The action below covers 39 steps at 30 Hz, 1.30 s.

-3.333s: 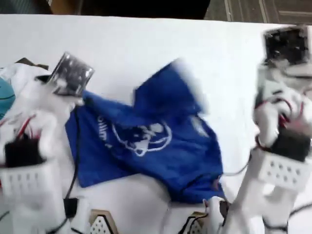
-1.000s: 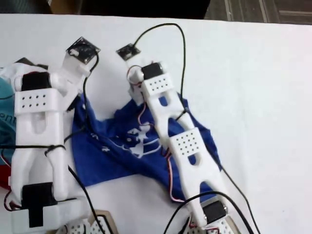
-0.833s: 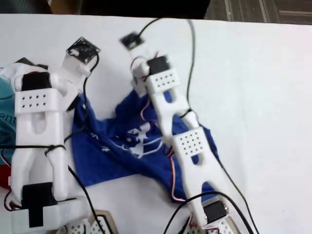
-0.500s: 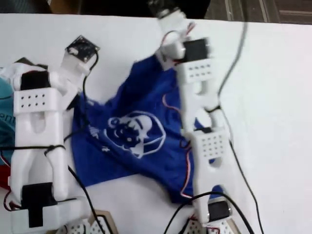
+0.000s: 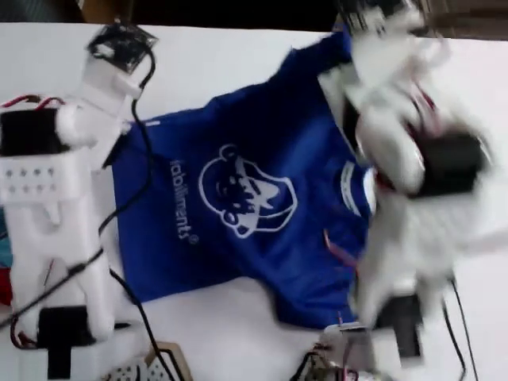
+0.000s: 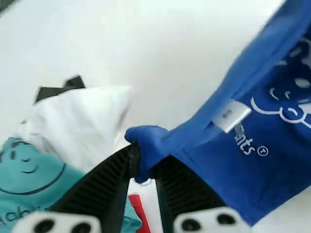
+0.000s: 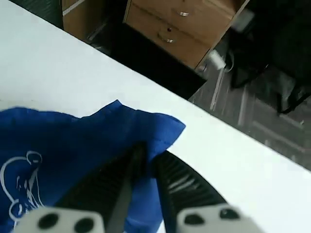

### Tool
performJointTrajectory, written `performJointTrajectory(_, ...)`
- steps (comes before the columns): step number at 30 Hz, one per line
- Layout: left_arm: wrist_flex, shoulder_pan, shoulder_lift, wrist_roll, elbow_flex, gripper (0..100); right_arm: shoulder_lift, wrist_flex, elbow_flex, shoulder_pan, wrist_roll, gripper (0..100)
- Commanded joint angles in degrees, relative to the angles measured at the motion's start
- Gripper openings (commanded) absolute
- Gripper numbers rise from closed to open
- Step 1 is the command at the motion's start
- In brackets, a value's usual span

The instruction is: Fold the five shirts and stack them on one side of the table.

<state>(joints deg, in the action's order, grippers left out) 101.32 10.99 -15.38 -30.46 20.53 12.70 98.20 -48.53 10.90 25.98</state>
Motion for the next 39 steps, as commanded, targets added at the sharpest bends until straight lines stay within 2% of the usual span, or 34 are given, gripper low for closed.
performJointTrajectory(1, 1.05, -0.79, -8.97, 0.62, 2.86, 2, 19.38, -0.04, 10.64, -0.84, 3.78, 2.1)
performJointTrajectory(6, 0.97, -0.53, -20.48, 0.53, 2.86, 2, 36.62, -2.07, 15.91, -0.92, 8.53, 2.1)
performJointTrajectory(12, 0.88, -0.53, -30.15, 0.79, 2.95, 2, 45.23, -4.35, 15.82, -1.01, 10.55, 2.1)
performJointTrajectory(20, 0.88, -0.44, -39.65, 0.7, 2.95, 2, 50.68, -10.24, 15.82, -7.08, 11.25, 2.1)
performJointTrajectory(32, 0.88, -0.44, -42.11, 0.7, 2.95, 2, 52.79, -20.7, 16.0, -7.6, 14.95, 2.1)
performJointTrajectory(39, 0.88, -0.44, -42.11, 0.7, 2.86, 2, 52.79, -17.71, 16.44, -7.43, 14.51, 2.1)
